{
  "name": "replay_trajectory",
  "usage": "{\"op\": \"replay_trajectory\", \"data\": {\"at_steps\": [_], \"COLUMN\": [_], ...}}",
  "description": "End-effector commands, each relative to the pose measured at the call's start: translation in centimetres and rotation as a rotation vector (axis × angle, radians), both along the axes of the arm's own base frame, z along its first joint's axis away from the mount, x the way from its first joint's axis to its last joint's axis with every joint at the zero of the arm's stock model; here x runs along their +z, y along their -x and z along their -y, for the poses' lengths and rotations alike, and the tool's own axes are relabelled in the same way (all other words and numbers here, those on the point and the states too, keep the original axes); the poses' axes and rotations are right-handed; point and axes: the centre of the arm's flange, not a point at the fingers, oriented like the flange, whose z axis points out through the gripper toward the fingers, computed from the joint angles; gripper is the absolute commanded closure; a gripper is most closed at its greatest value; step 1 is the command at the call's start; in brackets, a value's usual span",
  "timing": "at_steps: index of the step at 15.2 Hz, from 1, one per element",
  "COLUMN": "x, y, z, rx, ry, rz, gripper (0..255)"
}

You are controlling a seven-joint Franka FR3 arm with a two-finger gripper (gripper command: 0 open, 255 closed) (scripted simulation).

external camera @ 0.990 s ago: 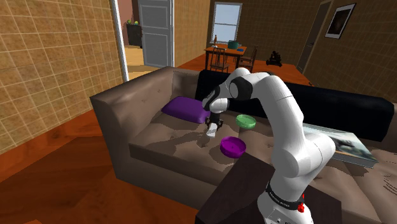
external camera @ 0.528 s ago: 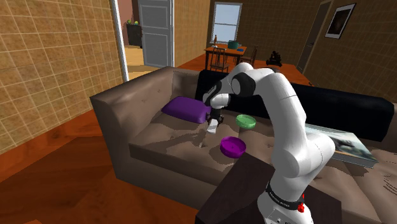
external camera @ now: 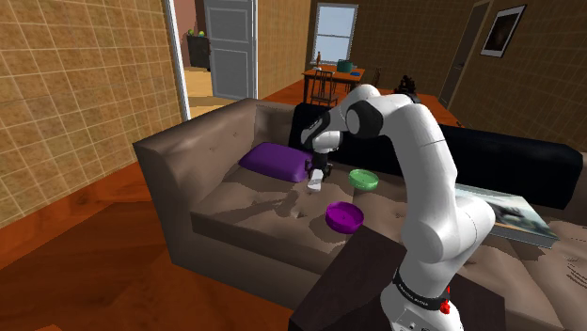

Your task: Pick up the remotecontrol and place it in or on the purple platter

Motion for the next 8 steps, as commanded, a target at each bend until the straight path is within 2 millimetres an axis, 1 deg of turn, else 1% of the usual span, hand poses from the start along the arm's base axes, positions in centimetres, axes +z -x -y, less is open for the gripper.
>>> {"op": "replay_trajectory", "data": {"at_steps": [1, 7, 8], "x": [1.1, 4.3, 4.5], "y": [0.0, 0.0, 0.0], "z": [-0.1, -0.1, -0.1], "rx": [0.000, 0.000, 0.000], "ry": [0.000, 0.000, 0.000], "rz": [0.000, 0.000, 0.000], "gripper": [255, 255, 255]}}
